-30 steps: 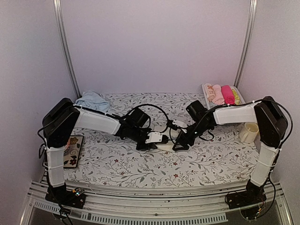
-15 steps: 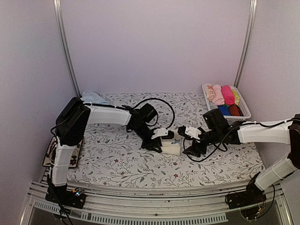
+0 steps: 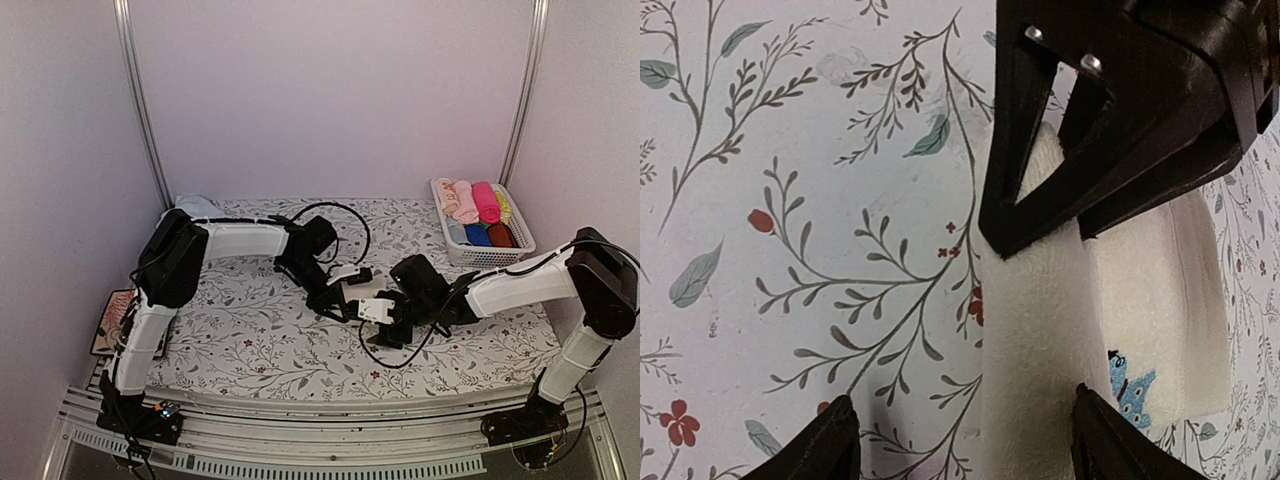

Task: Roll the towels
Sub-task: Roll the towel at the center of the board.

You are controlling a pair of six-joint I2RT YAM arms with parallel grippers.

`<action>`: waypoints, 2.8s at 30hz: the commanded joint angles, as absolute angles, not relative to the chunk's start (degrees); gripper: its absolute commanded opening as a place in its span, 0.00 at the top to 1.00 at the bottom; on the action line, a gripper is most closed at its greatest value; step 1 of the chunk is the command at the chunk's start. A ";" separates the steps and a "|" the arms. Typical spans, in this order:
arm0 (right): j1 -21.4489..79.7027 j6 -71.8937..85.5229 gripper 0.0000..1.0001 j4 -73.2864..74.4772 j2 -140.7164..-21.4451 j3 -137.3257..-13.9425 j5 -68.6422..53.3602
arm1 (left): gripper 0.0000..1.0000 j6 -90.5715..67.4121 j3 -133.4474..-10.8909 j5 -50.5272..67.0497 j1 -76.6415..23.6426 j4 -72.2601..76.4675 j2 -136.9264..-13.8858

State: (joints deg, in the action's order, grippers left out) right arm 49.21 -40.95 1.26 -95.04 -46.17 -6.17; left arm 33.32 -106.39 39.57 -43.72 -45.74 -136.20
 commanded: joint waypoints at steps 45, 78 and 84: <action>46.03 -28.35 0.96 13.23 -106.79 -59.58 -16.02 | 0.03 29.05 -74.47 19.56 -38.85 -21.48 -107.71; 33.57 -20.09 0.94 35.63 -124.78 -79.68 -45.56 | 0.37 56.49 -54.06 5.39 -52.72 18.76 -109.11; 33.57 -20.52 0.93 36.19 -125.28 -79.81 -47.74 | 0.44 57.83 -55.74 4.28 -53.17 18.01 -111.95</action>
State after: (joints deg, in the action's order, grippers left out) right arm 33.61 -19.75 32.01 -123.00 -80.14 -46.92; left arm 55.94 -53.69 5.50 -52.12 16.97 -109.75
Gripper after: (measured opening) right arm 0.123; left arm 0.586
